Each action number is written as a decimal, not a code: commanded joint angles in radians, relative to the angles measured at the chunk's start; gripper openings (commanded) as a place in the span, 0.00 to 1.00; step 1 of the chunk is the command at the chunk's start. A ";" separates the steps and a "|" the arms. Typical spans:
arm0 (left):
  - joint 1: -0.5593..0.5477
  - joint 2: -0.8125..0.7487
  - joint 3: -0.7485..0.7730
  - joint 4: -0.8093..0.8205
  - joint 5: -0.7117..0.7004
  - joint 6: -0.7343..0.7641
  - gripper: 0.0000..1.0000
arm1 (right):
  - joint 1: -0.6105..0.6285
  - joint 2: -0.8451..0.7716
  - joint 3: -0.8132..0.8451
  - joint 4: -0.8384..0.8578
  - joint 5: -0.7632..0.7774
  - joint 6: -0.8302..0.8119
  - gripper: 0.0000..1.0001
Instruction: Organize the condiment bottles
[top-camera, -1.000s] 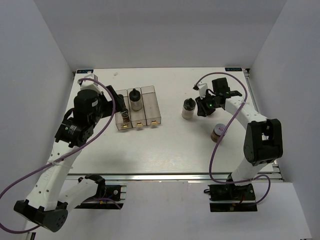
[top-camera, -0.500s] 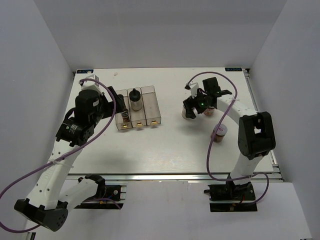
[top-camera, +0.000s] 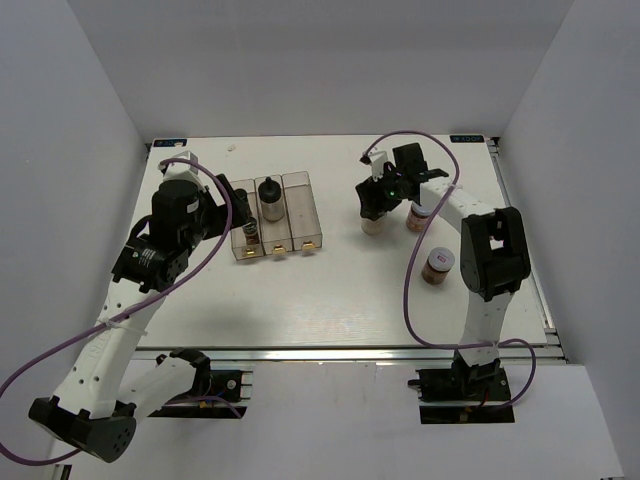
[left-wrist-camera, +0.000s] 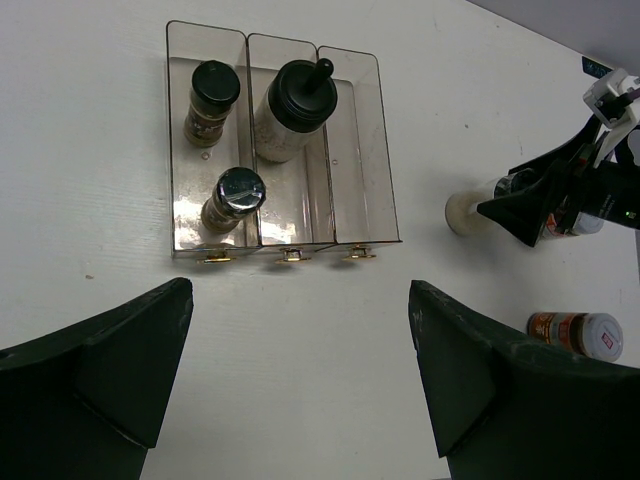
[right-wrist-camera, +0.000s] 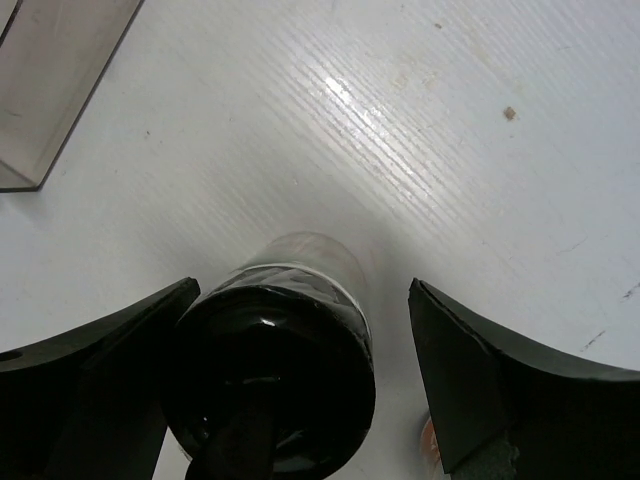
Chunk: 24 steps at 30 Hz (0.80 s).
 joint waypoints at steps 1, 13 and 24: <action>0.002 -0.015 0.027 -0.004 -0.001 -0.008 0.98 | 0.001 0.009 0.057 0.020 0.006 0.000 0.89; 0.002 -0.007 0.021 0.016 0.001 -0.002 0.98 | 0.003 -0.065 0.003 -0.014 -0.031 -0.048 0.38; 0.002 -0.038 0.021 0.047 0.051 0.038 0.98 | 0.052 -0.106 0.187 -0.201 -0.145 -0.025 0.00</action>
